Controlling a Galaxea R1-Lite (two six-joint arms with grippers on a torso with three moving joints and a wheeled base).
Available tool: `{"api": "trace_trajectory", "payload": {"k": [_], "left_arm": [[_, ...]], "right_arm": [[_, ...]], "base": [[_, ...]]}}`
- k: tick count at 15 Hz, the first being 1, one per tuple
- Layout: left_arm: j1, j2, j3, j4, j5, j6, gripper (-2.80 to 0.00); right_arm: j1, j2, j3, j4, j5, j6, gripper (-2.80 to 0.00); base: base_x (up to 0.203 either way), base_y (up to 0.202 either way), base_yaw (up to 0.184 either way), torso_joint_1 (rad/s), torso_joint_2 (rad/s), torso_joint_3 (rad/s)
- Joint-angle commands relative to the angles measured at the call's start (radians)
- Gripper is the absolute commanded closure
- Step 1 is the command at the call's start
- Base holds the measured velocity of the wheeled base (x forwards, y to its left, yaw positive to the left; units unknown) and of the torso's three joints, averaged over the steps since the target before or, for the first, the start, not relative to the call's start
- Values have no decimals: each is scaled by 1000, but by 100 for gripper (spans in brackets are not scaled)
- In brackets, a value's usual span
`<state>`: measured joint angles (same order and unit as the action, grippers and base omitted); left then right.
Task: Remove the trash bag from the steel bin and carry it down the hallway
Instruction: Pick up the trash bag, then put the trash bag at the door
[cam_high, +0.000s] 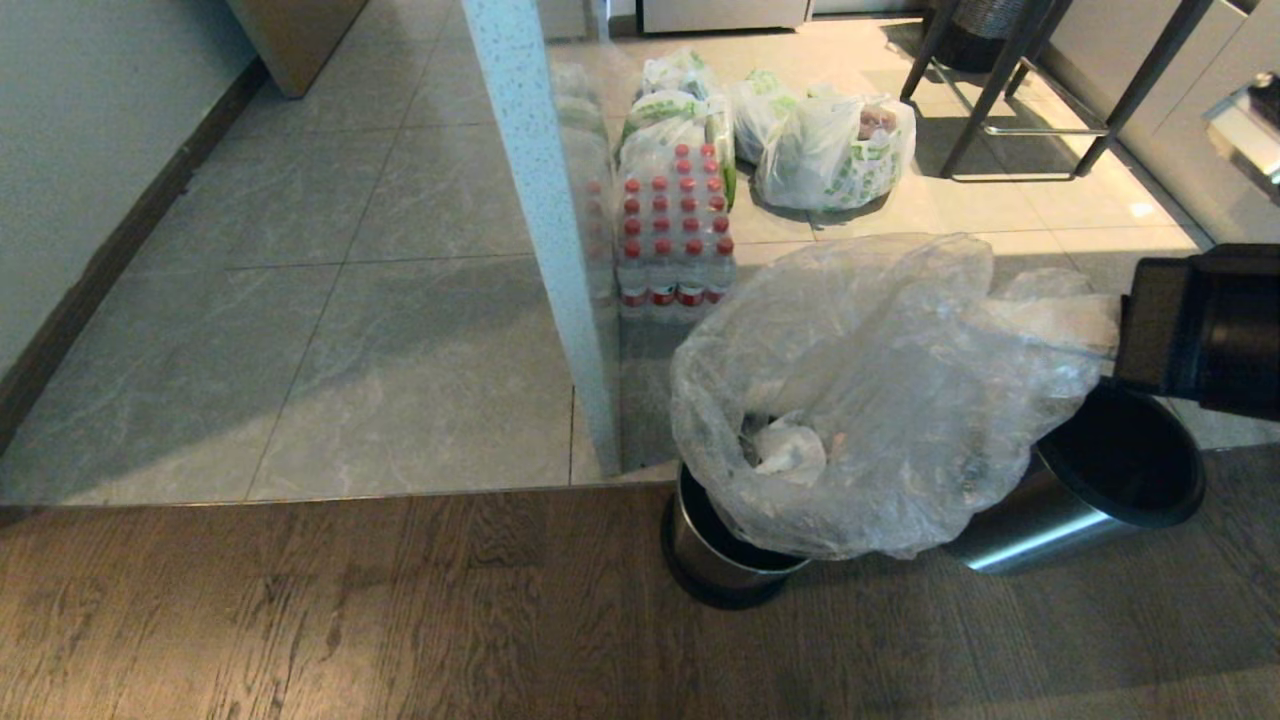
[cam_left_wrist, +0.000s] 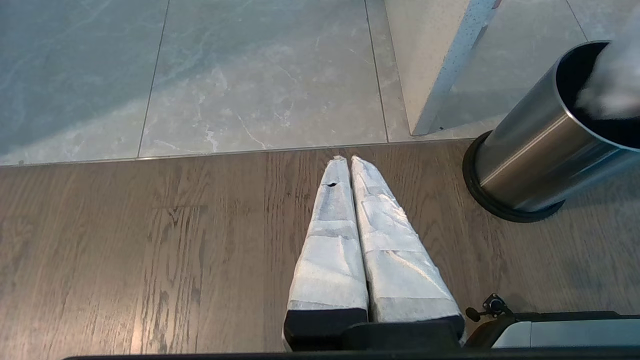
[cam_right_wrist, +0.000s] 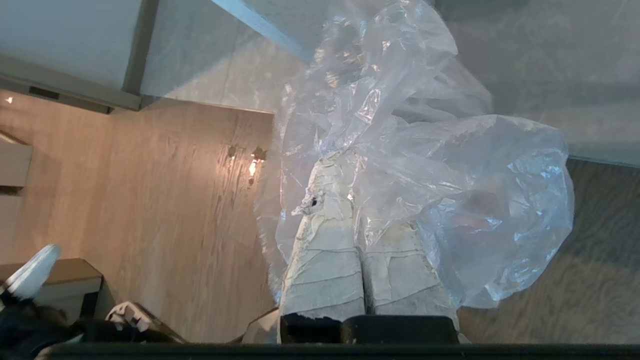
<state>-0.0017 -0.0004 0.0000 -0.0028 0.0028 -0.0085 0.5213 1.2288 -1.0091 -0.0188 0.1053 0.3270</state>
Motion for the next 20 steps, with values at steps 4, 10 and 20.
{"api": "trace_trajectory", "payload": {"k": [4,10,20], "left_arm": [[0,0,1,0,0,-1,0],[0,0,2,0,0,-1,0],[0,0,1,0,0,-1,0]], "right_arm": [[-74,-197,-8,97,5,-56,0],[-233,-478,71,362,-2,-137,0],[-418,-939,1011,-40,-85,-400,0]], "base": [[0,0,0,0,0,0],[0,0,0,0,0,0],[0,0,0,0,0,0]]}}
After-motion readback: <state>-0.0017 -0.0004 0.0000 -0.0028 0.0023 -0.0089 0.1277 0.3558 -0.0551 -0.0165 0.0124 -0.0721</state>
